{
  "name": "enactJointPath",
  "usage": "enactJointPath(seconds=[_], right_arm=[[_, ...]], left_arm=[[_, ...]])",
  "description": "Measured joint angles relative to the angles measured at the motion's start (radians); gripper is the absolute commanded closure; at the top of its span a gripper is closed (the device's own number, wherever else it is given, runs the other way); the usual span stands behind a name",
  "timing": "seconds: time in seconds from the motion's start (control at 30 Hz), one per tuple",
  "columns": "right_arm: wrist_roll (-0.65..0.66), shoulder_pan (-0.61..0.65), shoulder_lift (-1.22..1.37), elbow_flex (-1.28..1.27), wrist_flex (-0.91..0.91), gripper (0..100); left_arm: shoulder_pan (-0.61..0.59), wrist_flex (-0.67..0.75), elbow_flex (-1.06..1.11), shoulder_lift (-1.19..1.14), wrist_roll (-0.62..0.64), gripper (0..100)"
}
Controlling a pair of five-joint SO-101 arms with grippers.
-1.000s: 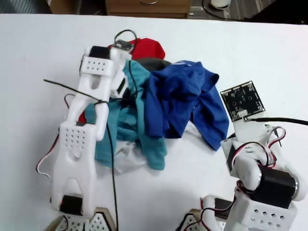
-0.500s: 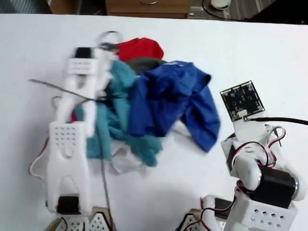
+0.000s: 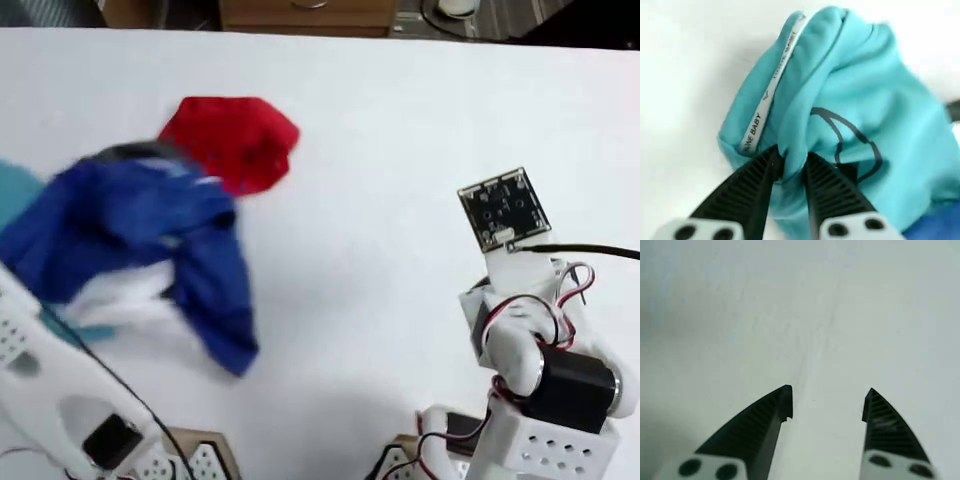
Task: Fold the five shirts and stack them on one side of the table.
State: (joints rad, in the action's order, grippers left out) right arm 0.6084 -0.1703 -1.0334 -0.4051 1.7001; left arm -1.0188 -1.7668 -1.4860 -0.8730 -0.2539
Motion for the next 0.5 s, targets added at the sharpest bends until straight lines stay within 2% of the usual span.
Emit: enactJointPath(seconds=[0.1, 0.23, 0.4, 0.5], right_arm=[[0.000, 0.000, 0.000, 0.000, 0.000, 76.3], [0.000, 0.000, 0.000, 0.000, 0.000, 76.3], [0.000, 0.000, 0.000, 0.000, 0.000, 76.3], [0.000, 0.000, 0.000, 0.000, 0.000, 76.3]], left_arm=[[-0.066, 0.011, -0.100, 0.061, -0.002, 97], [-0.097, 0.018, -0.120, 0.138, -0.021, 95], [-0.049, -0.002, -0.120, 0.147, -0.189, 71], [-0.002, -0.003, -0.120, 0.167, -0.249, 67]])
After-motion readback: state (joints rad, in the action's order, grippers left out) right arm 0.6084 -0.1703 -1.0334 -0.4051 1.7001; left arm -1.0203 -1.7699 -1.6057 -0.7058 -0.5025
